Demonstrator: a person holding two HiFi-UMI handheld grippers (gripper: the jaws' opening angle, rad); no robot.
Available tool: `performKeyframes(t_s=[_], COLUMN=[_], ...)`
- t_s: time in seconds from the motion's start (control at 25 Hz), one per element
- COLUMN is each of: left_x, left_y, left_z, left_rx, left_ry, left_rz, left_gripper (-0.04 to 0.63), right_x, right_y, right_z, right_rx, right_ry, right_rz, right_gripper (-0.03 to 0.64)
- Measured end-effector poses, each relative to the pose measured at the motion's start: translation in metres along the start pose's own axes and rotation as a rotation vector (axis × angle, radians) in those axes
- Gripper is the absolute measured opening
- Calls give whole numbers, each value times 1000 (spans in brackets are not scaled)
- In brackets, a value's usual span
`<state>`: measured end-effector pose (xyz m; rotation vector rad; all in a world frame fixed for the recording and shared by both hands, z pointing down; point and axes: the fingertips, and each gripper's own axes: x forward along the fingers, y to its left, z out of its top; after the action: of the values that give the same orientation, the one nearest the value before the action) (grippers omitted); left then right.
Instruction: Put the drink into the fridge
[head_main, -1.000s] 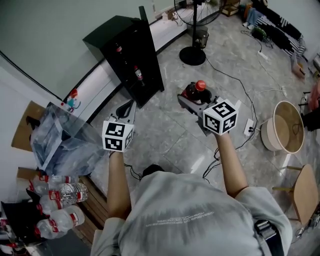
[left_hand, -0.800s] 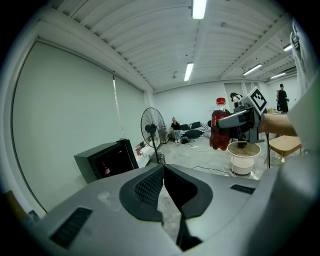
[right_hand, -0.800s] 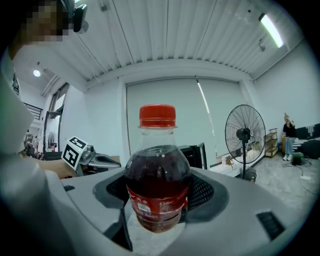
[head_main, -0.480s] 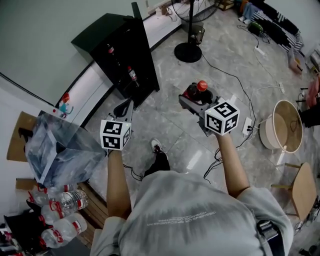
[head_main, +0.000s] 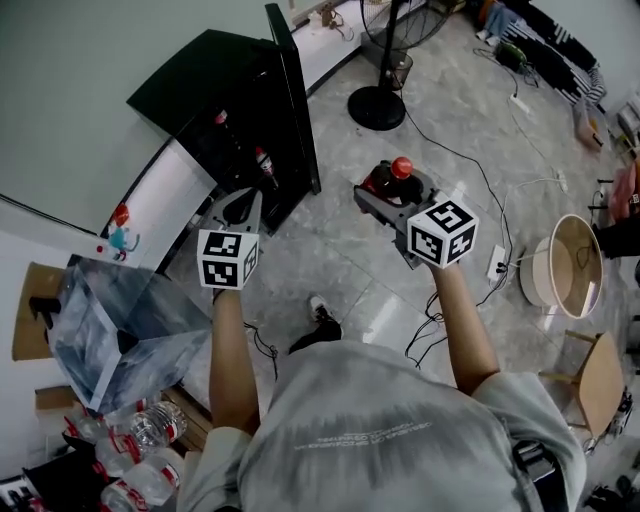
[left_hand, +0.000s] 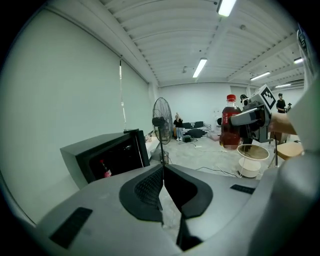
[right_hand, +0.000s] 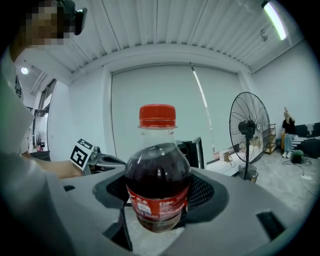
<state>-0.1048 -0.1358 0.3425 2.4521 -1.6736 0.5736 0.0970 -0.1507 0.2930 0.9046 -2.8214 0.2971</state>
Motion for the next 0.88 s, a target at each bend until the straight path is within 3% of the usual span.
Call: performKeyframes(t_s=[0.36, 0.64, 0.88], left_x=[53, 90, 121], left_y=[76, 110, 128], left_z=[-16, -39, -56], left_rx=[-71, -86, -113], left_ry=[33, 81, 87], left_rz=[-11, -31, -4], left_gripper=[17, 17, 17], right_x=[89, 144, 195], right_y=[-26, -45, -56], right_z=[2, -6, -17], right_rx=[37, 75, 42], right_ry=[35, 55, 65], right_rz=[-16, -26, 11], right_gripper=[304, 304, 304])
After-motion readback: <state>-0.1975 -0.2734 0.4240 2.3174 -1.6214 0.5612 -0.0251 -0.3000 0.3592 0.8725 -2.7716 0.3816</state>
